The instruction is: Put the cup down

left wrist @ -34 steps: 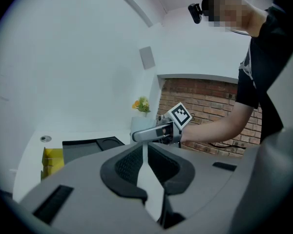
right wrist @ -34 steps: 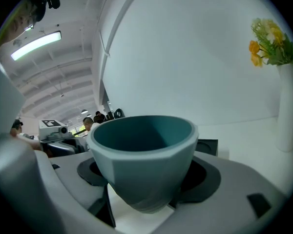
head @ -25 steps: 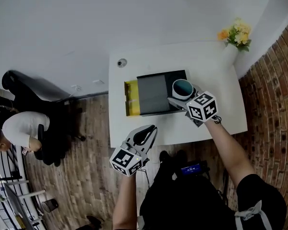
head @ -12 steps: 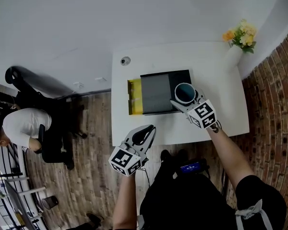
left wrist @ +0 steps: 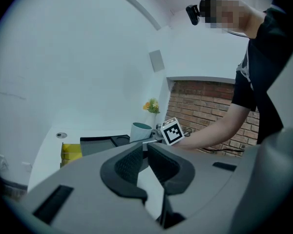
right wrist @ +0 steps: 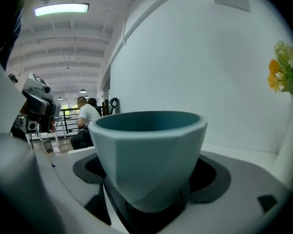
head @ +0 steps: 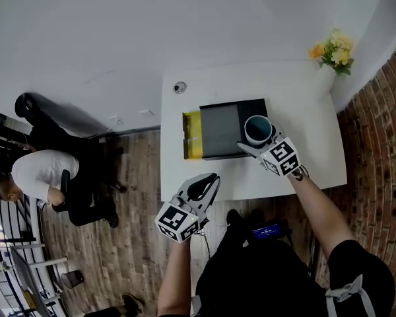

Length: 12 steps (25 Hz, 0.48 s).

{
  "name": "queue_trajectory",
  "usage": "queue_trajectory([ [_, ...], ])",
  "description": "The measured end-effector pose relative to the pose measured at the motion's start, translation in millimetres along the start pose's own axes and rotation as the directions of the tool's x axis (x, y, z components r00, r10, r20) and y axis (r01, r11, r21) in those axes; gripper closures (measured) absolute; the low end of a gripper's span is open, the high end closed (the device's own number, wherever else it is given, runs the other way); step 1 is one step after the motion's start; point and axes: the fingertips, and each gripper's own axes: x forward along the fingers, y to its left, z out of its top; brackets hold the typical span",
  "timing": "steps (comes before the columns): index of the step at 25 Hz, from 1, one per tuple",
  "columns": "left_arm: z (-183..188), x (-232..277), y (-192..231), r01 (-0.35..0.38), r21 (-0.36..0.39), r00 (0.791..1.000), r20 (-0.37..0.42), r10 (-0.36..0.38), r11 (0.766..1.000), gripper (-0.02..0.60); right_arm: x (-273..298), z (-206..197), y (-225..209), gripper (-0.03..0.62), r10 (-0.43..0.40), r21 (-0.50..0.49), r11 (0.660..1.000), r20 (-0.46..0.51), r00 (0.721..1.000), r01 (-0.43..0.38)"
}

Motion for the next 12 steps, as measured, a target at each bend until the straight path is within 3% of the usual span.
queue_trajectory([
  [3, 0, -4, 0, -0.004, 0.002, 1.000, -0.001, 0.004, 1.000, 0.558, -2, 2, 1, 0.069, 0.003, 0.006, 1.000, -0.001, 1.000, -0.003],
  [12, -2, -8, -5, 0.003, 0.005, 1.000, 0.002, -0.003, 1.000, 0.558, -42, -18, 2, 0.067, -0.023, 0.064, 0.998, -0.050, 0.998, 0.027],
])
